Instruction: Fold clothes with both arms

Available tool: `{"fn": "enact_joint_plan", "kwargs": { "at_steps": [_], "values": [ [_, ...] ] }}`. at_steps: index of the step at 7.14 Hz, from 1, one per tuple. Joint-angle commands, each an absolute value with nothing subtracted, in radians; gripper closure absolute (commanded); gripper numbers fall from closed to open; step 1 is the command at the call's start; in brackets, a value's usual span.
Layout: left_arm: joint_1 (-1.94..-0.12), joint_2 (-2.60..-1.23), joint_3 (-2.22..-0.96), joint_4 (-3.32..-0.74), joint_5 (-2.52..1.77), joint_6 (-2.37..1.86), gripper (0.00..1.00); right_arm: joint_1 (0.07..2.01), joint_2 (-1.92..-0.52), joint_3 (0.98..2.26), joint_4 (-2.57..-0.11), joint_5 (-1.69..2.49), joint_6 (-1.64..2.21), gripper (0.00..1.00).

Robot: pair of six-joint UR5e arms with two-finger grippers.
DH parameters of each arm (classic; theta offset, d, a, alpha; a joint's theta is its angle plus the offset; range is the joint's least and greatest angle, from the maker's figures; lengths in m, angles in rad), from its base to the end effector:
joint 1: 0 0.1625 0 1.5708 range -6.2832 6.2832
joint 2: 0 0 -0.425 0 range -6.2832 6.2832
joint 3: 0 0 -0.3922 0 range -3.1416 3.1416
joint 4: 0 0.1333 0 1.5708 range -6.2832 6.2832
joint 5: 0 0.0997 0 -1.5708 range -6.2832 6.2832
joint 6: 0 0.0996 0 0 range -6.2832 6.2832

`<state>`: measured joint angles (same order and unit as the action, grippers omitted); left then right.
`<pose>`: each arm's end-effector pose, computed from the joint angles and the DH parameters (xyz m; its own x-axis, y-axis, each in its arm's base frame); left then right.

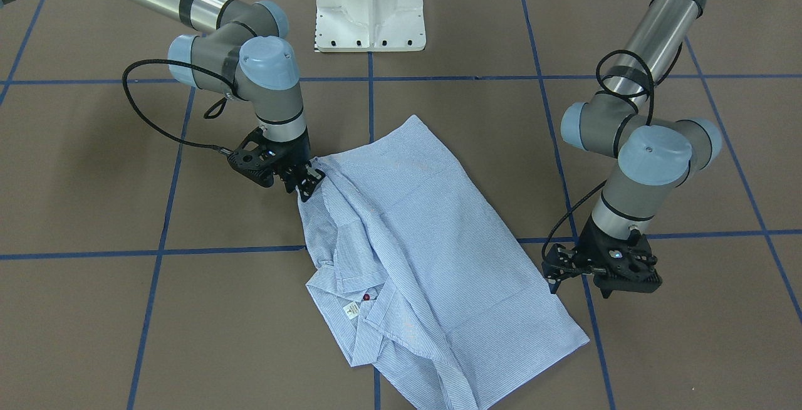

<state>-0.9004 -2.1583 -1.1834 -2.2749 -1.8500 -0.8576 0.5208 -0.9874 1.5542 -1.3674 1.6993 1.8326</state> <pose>0.3873 -0.6588 0.4191 0.6953 0.1354 -0.7059 0.2165 0.8970 0.3853 -0.5518 -0.4555 0.3081 0.4937 0.5791 0.6487 -0.5630 0.7814 -0.2691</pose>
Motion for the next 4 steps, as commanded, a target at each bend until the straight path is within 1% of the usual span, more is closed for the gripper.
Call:
{"fn": "enact_joint_plan", "kwargs": {
  "at_steps": [1, 2, 3, 4],
  "values": [
    [-0.9, -2.158, -1.183, -2.275, -1.85, -0.857, 0.0, 0.512, -0.983, 1.555, -1.368, 1.698, 1.85, 0.91],
    [-0.9, -2.158, -1.183, -2.275, -1.85, -0.857, 0.0, 0.512, -0.98, 1.565, -1.371, 1.7, 1.867, 1.0],
    [-0.9, -2.161, -1.192, -2.275, -1.85, -0.865, 0.0, 0.517, -1.003, 1.669, -1.4, 1.704, 1.888, 1.0],
    [-0.897, -2.155, -1.213, -2.275, -1.851, -0.864, 0.0, 0.488, -1.021, 1.743, -1.434, 1.703, 1.948, 1.0]
  ]
}}
